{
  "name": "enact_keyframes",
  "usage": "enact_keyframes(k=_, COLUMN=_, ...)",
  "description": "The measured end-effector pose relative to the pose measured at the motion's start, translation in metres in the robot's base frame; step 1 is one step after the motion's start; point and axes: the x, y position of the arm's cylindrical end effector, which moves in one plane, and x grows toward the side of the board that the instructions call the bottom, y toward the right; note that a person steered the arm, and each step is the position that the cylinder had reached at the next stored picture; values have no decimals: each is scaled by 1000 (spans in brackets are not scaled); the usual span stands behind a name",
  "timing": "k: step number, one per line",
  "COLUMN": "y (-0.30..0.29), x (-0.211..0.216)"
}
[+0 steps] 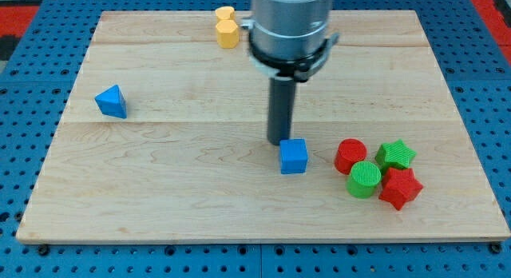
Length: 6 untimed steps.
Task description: Move blue cube into red and green circles
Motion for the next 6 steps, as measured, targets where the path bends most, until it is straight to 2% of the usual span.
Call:
enact_keyframes(k=1, y=1, x=33)
enact_keyframes(k=3, y=29, x=59)
enact_keyframes(k=4, y=17, x=101)
enact_keyframes(k=5, y=36, x=100)
enact_keyframes(k=6, y=39, x=70)
